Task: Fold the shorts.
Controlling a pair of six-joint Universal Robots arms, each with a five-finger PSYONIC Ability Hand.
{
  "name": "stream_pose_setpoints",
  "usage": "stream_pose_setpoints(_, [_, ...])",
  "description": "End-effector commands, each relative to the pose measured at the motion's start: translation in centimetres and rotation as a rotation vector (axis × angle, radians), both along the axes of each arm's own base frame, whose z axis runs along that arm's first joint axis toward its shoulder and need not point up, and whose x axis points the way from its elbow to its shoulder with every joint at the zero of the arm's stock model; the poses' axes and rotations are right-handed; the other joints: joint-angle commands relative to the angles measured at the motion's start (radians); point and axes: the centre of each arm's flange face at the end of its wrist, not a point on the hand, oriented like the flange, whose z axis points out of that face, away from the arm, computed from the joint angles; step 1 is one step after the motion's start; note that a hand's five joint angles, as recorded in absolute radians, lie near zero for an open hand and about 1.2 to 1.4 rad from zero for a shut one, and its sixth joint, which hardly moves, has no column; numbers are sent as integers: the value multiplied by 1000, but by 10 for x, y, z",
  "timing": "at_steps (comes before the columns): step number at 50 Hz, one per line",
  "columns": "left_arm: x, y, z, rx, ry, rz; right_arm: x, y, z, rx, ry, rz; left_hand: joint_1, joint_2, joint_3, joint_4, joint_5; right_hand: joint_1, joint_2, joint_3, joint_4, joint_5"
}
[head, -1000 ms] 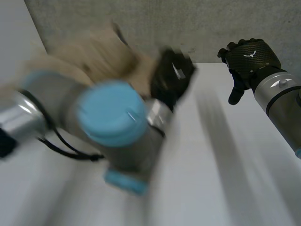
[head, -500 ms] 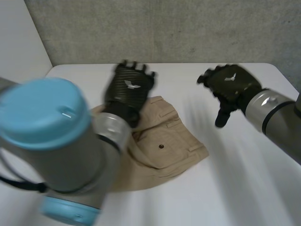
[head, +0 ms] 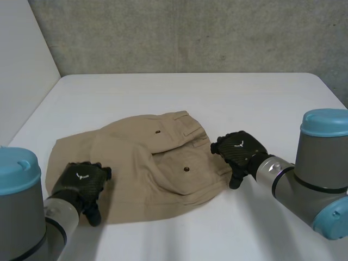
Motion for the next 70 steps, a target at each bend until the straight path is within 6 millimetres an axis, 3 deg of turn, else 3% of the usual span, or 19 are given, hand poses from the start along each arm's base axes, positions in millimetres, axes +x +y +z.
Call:
stream_pose_setpoints(1, [3,3,-6,26,-12,-11,3,-4,-12,5,2,6,22,25,24,32,34,151,98,93,84,99])
stream_pose_setpoints(12, [13,-8,-11,12,-140,-42,4,-6,-24,25,11,6,19,22,21,29,31,356,303,298,289,304])
stream_pose_setpoints(22, [14,-14,-17,-6,-148,-43,5,-9,-25,17,3,7,28,31,30,38,40,1051,998,993,984,999])
stream_pose_setpoints(32, [7,-30,-21,-63,-126,-40,4,-6,-8,-16,-17,8,75,78,77,85,87,1051,998,993,984,999])
stream_pose_setpoints(41, [-1,-37,-40,-12,-148,-62,-2,1,12,-46,-37,-6,96,98,98,105,107,1051,998,993,984,999])
stream_pose_setpoints(45, [-4,-42,-43,-8,-150,-64,-3,3,14,-50,-36,-10,219,221,221,229,231,1051,998,993,984,999])
stream_pose_setpoints(49, [-9,-44,-47,-5,-154,-76,-4,3,18,-57,-41,-15,620,623,622,630,632,1051,998,993,984,999])
stream_pose_setpoints(51, [-10,-46,-46,-17,-152,-77,-6,4,25,-75,-51,-23,984,986,986,994,996,1051,998,993,984,999])
stream_pose_setpoints(53, [-11,-48,-42,-34,-146,-74,-6,5,32,-95,-55,-26,1023,1025,1025,1033,1035,1051,998,993,984,999])
stream_pose_setpoints(57, [-15,-50,-26,-89,-126,-76,-8,7,45,-120,-64,-31,1023,1025,1025,1033,1035,1051,998,993,984,999])
stream_pose_setpoints(59, [-24,-42,18,-222,-61,-99,-9,8,49,-123,-65,-31,1023,1025,1025,1033,1035,1051,998,993,984,999])
stream_pose_setpoints(62, [-26,-35,56,-335,0,-106,-13,17,79,-148,-77,-33,1023,1025,1025,1033,1035,1051,998,993,984,999])
stream_pose_setpoints(63, [-24,-31,79,-407,33,-104,-14,19,88,-158,-83,-33,1023,1025,1025,1033,1035,1051,998,993,984,999])
stream_pose_setpoints(64, [-24,-31,79,-407,33,-104,-14,19,88,-158,-83,-33,1023,1025,1025,1033,1035,1051,998,993,984,999])
stream_pose_setpoints(65, [-23,-27,93,-449,55,-103,-17,26,114,-193,-97,-35,1023,1025,1025,1033,1035,1051,998,993,984,999])
stream_pose_setpoints(66, [-19,-21,123,-536,98,-93,-17,26,115,-193,-98,-35,1023,1025,1025,1033,1035,1051,998,993,984,999])
stream_pose_setpoints(67, [-16,-16,138,-579,120,-89,-18,29,125,-209,-104,-36,1023,1025,1025,1033,1035,1051,998,993,984,999])
stream_pose_setpoints(68, [-11,-6,165,-652,156,-85,-24,37,158,-270,-128,-44,1023,1025,1025,1033,1035,1051,998,993,984,999])
stream_pose_setpoints(70, [-1,10,203,-748,206,-73,-29,43,183,-326,-150,-58,1023,1025,1025,1033,1035,1051,998,993,984,999])
